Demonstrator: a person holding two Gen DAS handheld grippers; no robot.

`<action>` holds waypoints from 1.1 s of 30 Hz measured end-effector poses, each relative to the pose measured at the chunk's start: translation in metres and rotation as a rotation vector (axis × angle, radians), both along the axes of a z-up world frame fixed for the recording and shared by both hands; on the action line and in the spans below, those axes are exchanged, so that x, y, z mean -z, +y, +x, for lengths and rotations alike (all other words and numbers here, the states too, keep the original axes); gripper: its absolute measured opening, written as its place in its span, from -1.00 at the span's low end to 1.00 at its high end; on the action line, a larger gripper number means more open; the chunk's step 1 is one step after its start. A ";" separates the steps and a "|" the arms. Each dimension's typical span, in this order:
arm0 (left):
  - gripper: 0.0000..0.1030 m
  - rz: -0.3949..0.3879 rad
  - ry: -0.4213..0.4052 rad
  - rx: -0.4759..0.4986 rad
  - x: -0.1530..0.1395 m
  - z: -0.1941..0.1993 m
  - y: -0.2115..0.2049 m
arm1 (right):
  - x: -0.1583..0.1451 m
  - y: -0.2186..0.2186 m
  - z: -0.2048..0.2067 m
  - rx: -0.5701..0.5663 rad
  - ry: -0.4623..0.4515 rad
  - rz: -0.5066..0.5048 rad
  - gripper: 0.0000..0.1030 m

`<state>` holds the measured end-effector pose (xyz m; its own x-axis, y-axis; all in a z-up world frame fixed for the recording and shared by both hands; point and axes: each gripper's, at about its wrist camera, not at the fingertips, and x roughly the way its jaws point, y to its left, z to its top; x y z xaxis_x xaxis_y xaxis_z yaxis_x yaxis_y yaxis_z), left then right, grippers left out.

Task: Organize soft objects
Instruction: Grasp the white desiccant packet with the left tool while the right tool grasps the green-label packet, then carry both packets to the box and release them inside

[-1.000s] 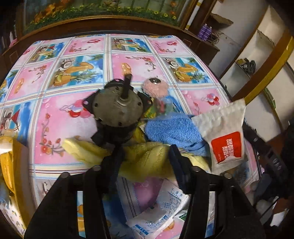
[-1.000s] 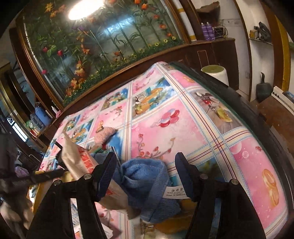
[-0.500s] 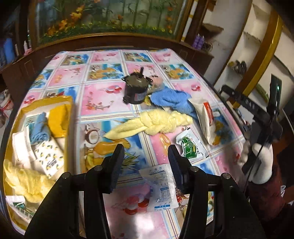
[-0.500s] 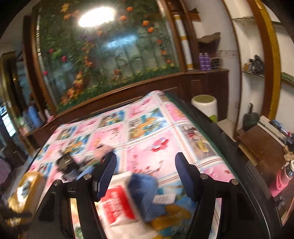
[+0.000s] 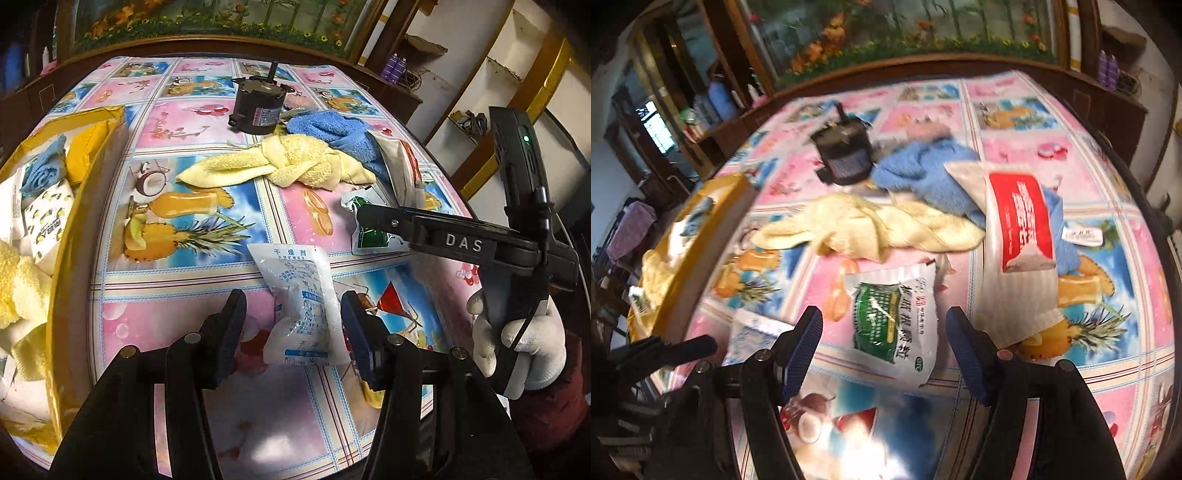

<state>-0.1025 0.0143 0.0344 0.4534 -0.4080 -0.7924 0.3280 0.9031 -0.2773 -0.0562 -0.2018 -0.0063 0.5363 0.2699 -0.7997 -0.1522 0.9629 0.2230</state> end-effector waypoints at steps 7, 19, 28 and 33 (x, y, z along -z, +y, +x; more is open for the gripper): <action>-0.01 0.109 -0.023 0.013 0.015 0.017 -0.025 | 0.008 0.005 0.009 0.019 0.026 -0.038 0.34; -0.48 -0.110 -0.118 -0.056 -0.047 -0.033 0.048 | 0.009 0.026 0.006 -0.053 0.006 -0.144 -0.09; -0.48 -0.146 -0.217 -0.249 -0.079 -0.047 0.132 | -0.002 0.049 -0.005 -0.120 -0.003 -0.030 -0.15; -0.48 -0.166 -0.217 -0.360 -0.077 -0.049 0.174 | -0.024 0.076 -0.006 -0.192 -0.037 0.024 -0.15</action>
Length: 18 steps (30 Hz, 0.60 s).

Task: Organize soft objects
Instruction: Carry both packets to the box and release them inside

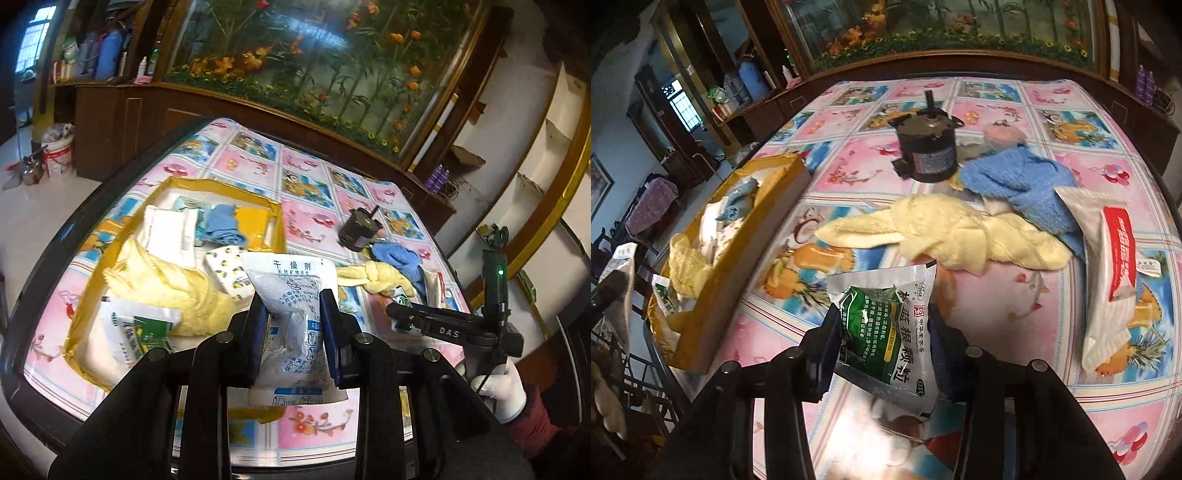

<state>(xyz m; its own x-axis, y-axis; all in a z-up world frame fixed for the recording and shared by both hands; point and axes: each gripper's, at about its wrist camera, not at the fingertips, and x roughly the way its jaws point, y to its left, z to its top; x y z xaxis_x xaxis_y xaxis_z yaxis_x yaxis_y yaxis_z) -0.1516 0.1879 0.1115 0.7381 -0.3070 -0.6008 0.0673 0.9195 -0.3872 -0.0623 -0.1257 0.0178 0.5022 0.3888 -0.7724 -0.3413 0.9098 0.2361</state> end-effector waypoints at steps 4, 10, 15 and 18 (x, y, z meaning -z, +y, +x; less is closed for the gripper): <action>-0.47 -0.026 -0.007 -0.076 0.000 -0.004 0.029 | -0.010 0.020 -0.001 -0.060 -0.009 0.044 -0.15; -0.47 -0.067 0.006 -0.167 0.008 -0.004 0.063 | -0.016 0.049 -0.006 -0.136 -0.022 0.070 -0.15; -0.47 -0.087 0.042 -0.230 0.023 0.002 0.083 | -0.023 0.067 -0.008 -0.185 -0.037 0.091 -0.15; -0.47 -0.081 0.085 -0.250 0.036 0.012 0.089 | -0.027 0.080 -0.009 -0.211 -0.041 0.111 -0.15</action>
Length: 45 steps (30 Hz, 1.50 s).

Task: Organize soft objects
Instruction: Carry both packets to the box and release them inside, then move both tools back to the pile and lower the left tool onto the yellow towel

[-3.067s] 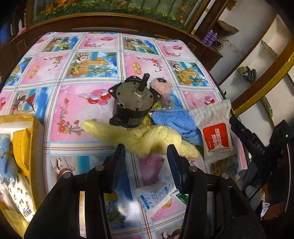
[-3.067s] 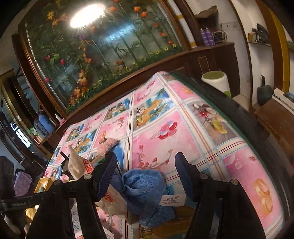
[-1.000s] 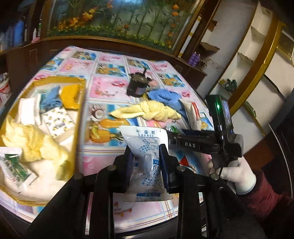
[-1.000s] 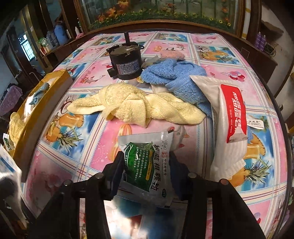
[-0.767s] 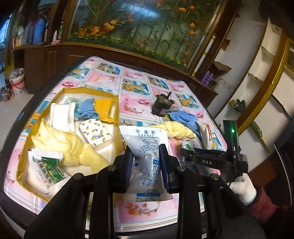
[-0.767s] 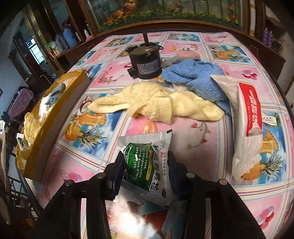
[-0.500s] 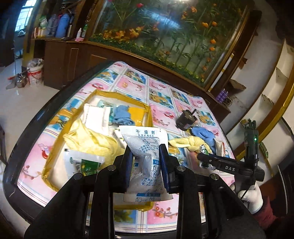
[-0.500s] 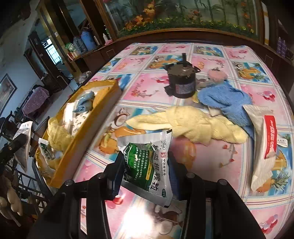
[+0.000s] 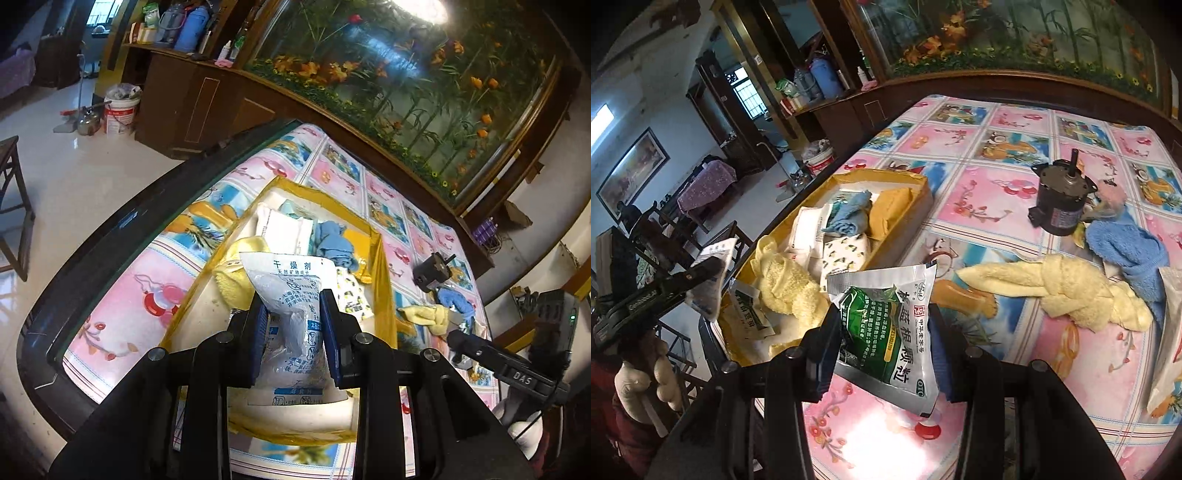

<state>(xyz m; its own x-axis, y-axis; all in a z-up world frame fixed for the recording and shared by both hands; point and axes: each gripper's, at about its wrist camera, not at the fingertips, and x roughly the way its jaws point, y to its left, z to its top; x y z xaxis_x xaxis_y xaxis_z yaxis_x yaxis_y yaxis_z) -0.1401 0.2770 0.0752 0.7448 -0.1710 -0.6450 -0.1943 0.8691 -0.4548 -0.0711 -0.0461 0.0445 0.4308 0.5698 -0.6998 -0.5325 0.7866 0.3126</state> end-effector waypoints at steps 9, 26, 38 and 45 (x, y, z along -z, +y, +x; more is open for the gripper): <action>-0.44 -0.045 0.093 -0.020 0.027 0.028 0.011 | -0.016 0.059 -0.008 -0.105 -0.031 0.029 -0.15; 0.01 -0.182 -0.027 -0.112 0.006 -0.013 0.053 | 0.033 0.153 -0.026 -0.346 0.122 -0.166 -0.06; 0.01 -0.191 -0.056 -0.084 -0.003 -0.021 0.049 | 0.041 0.147 0.016 -0.245 0.244 -0.064 0.11; 0.01 -0.181 -0.039 -0.063 -0.005 -0.015 0.036 | 0.019 0.101 -0.006 -0.191 0.171 -0.001 0.11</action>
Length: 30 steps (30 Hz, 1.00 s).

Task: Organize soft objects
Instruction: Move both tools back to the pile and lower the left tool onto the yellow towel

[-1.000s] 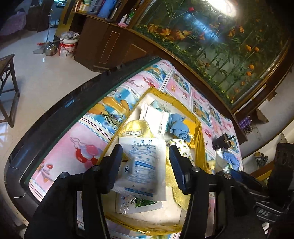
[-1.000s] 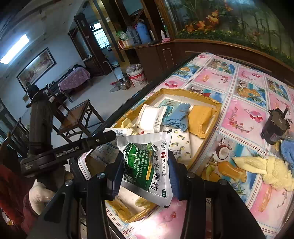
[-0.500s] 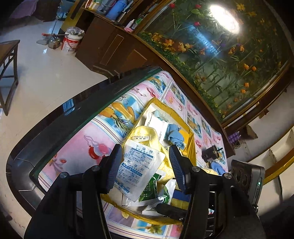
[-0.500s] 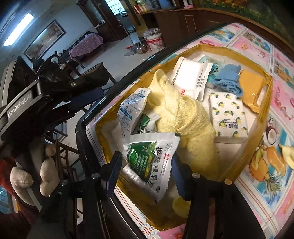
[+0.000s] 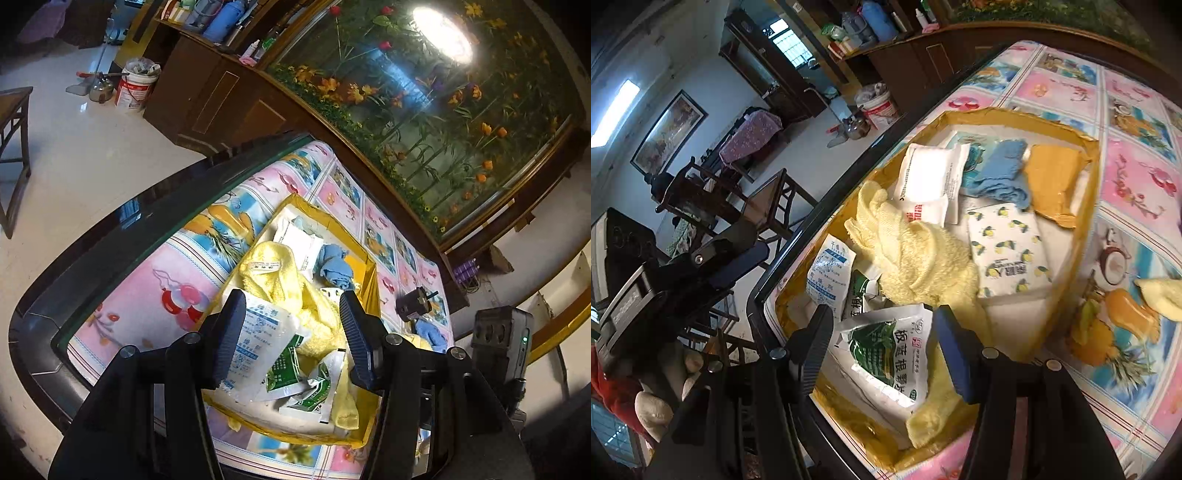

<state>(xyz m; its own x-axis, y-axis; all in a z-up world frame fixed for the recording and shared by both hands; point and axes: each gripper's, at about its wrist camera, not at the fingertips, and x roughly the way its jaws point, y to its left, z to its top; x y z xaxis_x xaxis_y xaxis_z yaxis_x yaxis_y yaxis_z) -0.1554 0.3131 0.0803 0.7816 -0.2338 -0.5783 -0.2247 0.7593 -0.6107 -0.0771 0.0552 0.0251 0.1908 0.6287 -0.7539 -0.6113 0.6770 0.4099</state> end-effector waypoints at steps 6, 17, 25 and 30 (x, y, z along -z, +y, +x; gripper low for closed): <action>0.01 0.027 -0.026 0.105 -0.020 0.004 -0.048 | -0.022 -0.089 -0.004 0.159 -0.074 0.016 0.11; 0.36 0.164 -0.211 0.297 -0.103 -0.028 -0.170 | -0.077 -0.276 -0.029 0.550 -0.224 -0.010 0.18; 0.36 0.142 -0.083 0.380 -0.072 -0.003 -0.200 | -0.054 -0.286 -0.003 0.567 -0.186 -0.019 0.26; 0.36 0.163 -0.045 0.328 -0.060 -0.001 -0.182 | -0.023 -0.248 0.052 0.523 -0.122 -0.019 0.25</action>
